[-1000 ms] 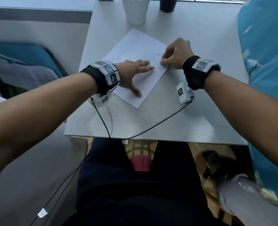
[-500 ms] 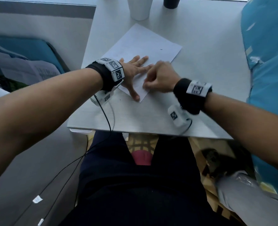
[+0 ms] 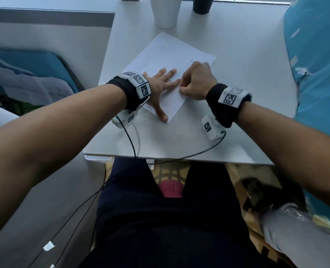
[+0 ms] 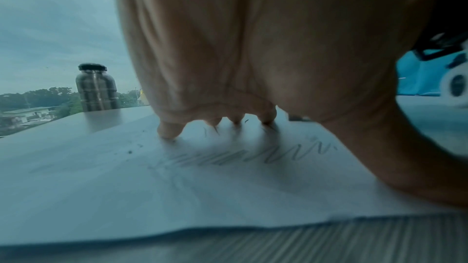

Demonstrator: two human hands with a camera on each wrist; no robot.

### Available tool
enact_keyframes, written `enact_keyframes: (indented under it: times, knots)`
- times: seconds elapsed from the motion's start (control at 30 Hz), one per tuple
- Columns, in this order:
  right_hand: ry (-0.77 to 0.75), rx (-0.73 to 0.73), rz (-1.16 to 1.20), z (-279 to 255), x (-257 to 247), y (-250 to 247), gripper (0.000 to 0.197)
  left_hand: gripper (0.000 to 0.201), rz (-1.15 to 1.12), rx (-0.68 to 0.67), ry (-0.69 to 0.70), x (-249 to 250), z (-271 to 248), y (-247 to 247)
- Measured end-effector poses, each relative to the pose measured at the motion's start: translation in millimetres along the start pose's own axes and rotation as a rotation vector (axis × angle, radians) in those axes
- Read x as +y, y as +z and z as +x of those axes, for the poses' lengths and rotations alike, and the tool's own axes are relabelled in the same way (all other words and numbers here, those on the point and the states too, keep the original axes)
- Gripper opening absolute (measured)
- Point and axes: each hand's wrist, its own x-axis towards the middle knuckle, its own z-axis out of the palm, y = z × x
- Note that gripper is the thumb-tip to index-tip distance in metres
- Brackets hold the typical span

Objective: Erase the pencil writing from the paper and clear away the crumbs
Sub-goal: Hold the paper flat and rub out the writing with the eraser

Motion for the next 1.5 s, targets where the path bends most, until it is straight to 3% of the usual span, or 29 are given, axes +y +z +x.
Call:
enact_keyframes:
  times: [0.13,0.23,0.3,0.43,0.6,0.73,0.9,1.03,1.2,1.33,1.5]
  knots:
    - [-0.153,-0.226,0.022,-29,-23,21,0.009,0.147,0.003,0.0,-0.004,3,-1,2]
    - [0.018,-0.052,0.059,2,2,-2,0.009,0.149,0.01,-0.002,-0.001,1,0,1]
    - [0.052,0.004,0.057,4,1,-1,0.007,0.152,0.013,0.004,-0.01,0,1,3]
    - [-0.136,-0.211,0.015,-24,-27,19,0.006,0.153,0.005,0.019,-0.004,-1,4,6]
    - [0.034,-0.027,0.025,3,-10,-2,0.008,0.151,0.02,0.008,-0.007,0,2,4]
    - [-0.079,-0.226,0.032,-19,-30,22,0.007,0.154,0.035,0.026,-0.016,1,4,6]
    - [0.117,0.014,0.066,14,0,-2,0.01,0.158,0.01,0.024,0.019,-2,1,5]
    - [-0.057,-0.173,0.043,-13,-26,27,0.008,0.165,0.018,0.049,0.006,0,4,8]
    - [0.062,-0.003,0.053,10,-12,1,0.007,0.164,-0.014,0.052,0.026,1,-1,5]
    - [-0.118,-0.206,0.053,-17,-32,27,0.003,0.171,0.018,0.063,-0.007,3,-1,7]
    - [0.049,-0.013,0.072,7,-7,3,0.007,0.167,-0.028,0.048,0.044,1,-3,6]
